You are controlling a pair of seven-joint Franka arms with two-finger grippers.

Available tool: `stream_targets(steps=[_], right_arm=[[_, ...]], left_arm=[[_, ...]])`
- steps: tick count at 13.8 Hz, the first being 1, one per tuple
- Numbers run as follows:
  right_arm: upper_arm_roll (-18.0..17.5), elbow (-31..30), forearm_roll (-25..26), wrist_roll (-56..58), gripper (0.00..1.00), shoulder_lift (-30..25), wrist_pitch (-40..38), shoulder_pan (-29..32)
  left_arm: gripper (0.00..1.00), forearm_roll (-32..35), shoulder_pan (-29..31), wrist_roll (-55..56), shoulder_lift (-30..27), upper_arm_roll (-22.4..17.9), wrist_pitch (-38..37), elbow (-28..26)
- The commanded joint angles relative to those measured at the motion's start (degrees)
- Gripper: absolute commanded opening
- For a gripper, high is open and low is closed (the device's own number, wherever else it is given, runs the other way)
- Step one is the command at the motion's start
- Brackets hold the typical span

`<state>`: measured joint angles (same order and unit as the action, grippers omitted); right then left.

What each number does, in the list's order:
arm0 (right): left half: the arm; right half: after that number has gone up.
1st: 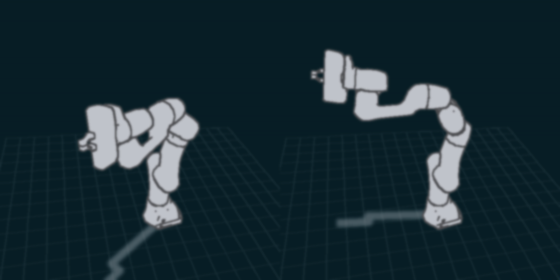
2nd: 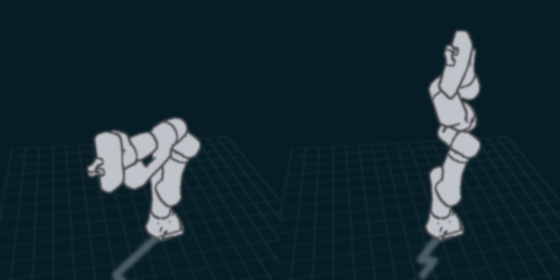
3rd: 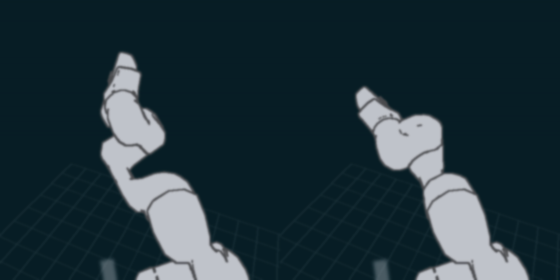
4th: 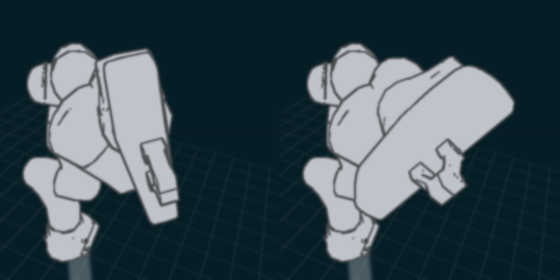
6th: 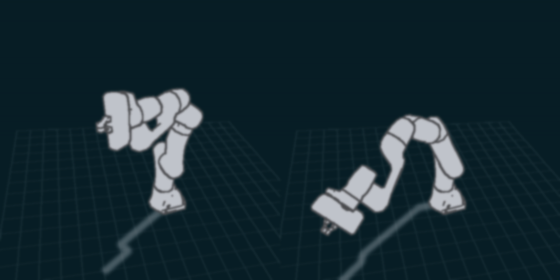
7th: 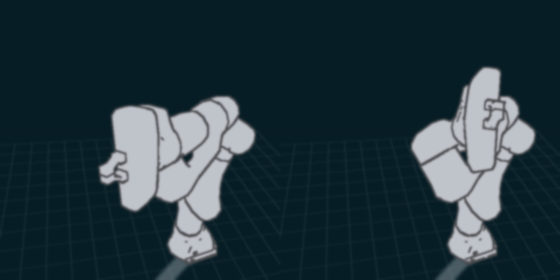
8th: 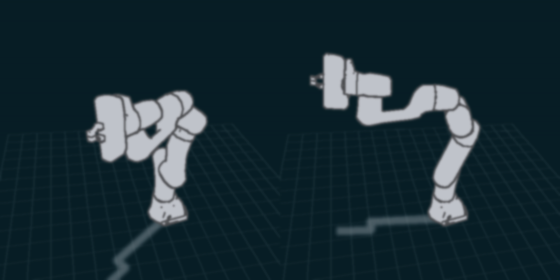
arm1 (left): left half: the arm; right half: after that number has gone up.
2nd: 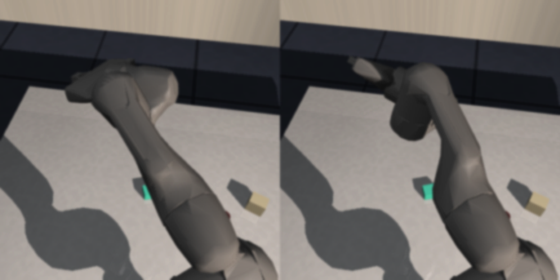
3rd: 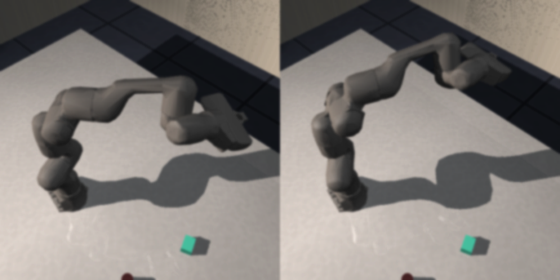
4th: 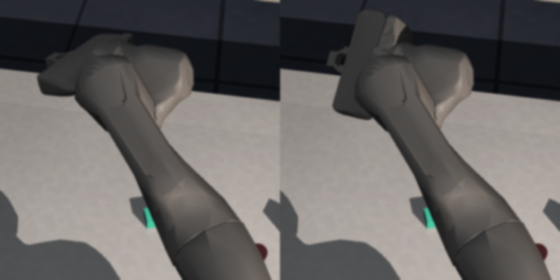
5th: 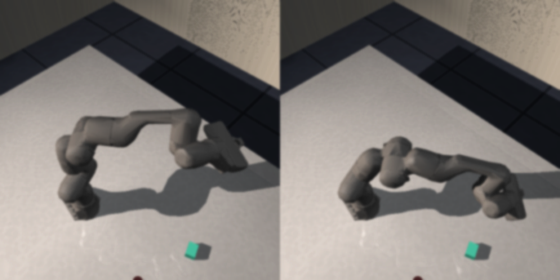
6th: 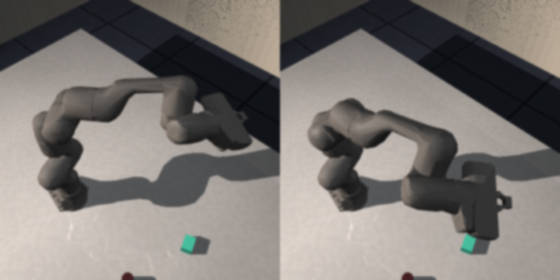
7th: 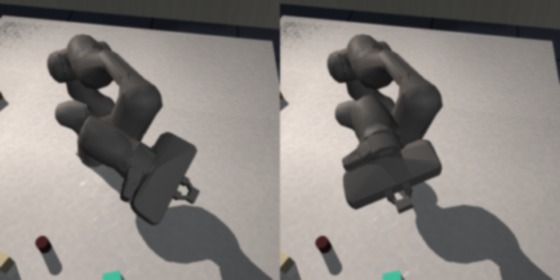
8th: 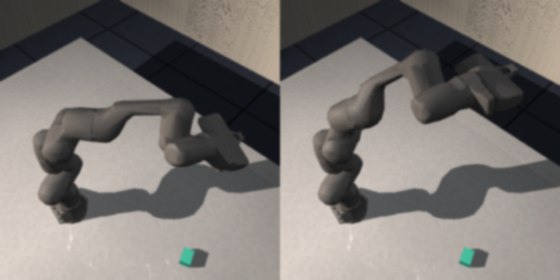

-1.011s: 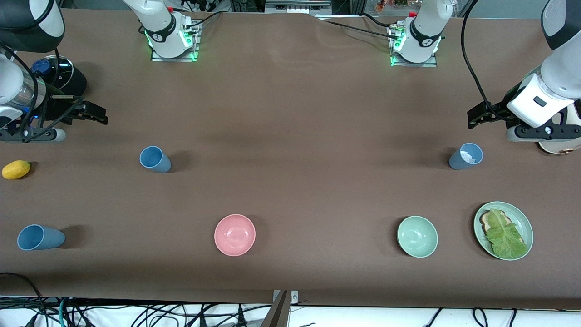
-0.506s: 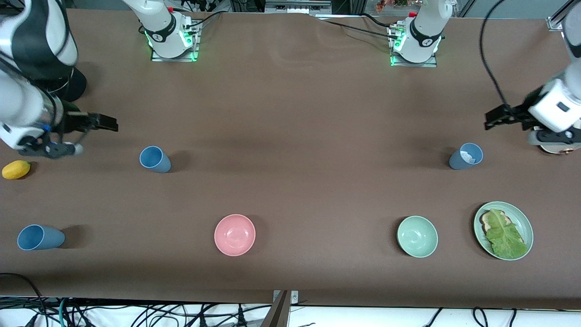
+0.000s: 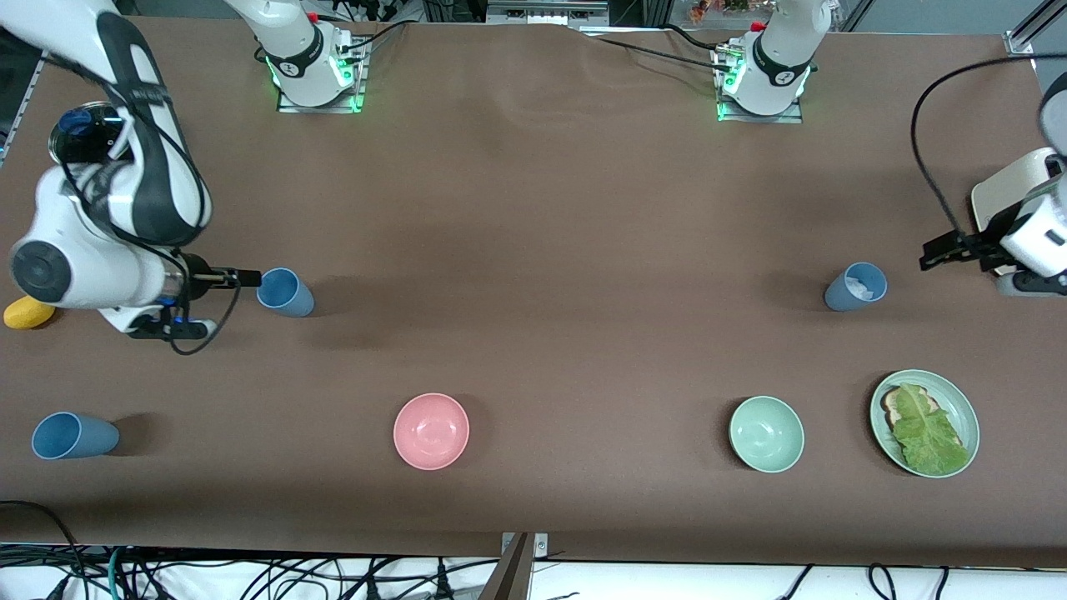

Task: Stack blue cups with both arms
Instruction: 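Lower the right gripper onto one blue cup while the left gripper grasps another, then lift both blue cups and carry them toward the table middle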

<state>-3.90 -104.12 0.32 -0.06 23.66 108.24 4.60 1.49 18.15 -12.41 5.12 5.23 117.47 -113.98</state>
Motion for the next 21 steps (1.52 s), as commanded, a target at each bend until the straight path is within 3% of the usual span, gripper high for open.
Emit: stream_targets(steps=[1, 3, 5, 7, 8, 9, 10, 11, 13, 14, 16, 17, 20, 21], right_arm=[[-0.41, -0.03, 0.64, -0.55, 1.00, 0.77, 1.10, 0.59], [-0.41, 0.14, 0.56, -0.64, 1.00, 2.35, 1.27, 0.76], [-0.41, 1.11, 0.38, -0.73, 1.00, 3.23, 1.36, 0.76], [-0.41, 1.55, -0.06, -0.73, 0.99, 3.41, 1.36, 0.68], [-0.41, 1.64, -0.06, -0.73, 0.99, 4.02, 1.45, 0.76], [-0.41, 1.64, -0.15, -0.82, 0.99, 4.29, 1.45, 0.76], [-0.49, 1.98, -0.50, -1.34, 1.00, 5.33, 3.37, 0.59], [-0.50, 2.25, -0.59, -2.22, 0.99, 5.87, 3.56, 0.41], [-0.50, 2.25, -0.50, -1.26, 0.99, 6.05, 3.56, 1.02], [-0.50, 2.08, -0.59, -1.52, 0.90, 6.05, 3.39, 1.11], [-0.58, 1.99, -0.59, -2.14, 0.43, 5.87, 2.43, 0.85], [-0.67, 2.25, -0.59, -1.96, 0.25, 5.87, 0.85, 0.76], [-1.02, 2.25, -0.59, -1.00, 0.00, 5.87, 0.13, 0.59], [-1.11, 2.25, -0.41, -0.21, 0.00, 5.87, -0.74, 0.59]], left_arm=[[1.00, -0.43, 0.49, -2.09, -1.00, 0.49, 10.64, -9.92], [1.00, -0.35, 1.88, -3.31, 1.98, 0.49, 21.43, -14.68], [1.00, -0.43, 4.16, -8.13, 7.68, 0.49, 29.27, -15.57], [0.99, -0.43, 5.23, -8.33, 11.56, 0.49, 34.73, -16.89], [0.95, -0.52, 5.23, -8.33, 12.88, 0.57, 35.80, -17.07], [0.67, -0.52, 5.23, -7.99, 13.33, 0.57, 35.72, -17.07], [0.33, -0.52, 5.14, -7.46, 13.33, 0.75, 35.37, -17.07], [0.17, -0.52, 5.14, -7.19, 13.42, 0.84, 35.11, -16.98], [0.02, -1.04, 4.97, -6.58, 13.42, 0.93, 34.50, -16.72], [0.00, -1.13, 4.97, -5.71, 13.33, 1.01, 32.58, -16.37], [0.00, -1.22, 4.71, -3.86, 12.46, 1.71, 29.85, -15.23], [0.00, -1.40, 4.70, -3.59, 11.58, 2.33, 27.48, -14.27], [0.00, -1.40, 4.70, 1.49, 9.12, 5.31, 14.16, -7.60], [0.00, -1.40, 4.70, 4.73, 8.85, 7.15, 8.62, -4.45]])
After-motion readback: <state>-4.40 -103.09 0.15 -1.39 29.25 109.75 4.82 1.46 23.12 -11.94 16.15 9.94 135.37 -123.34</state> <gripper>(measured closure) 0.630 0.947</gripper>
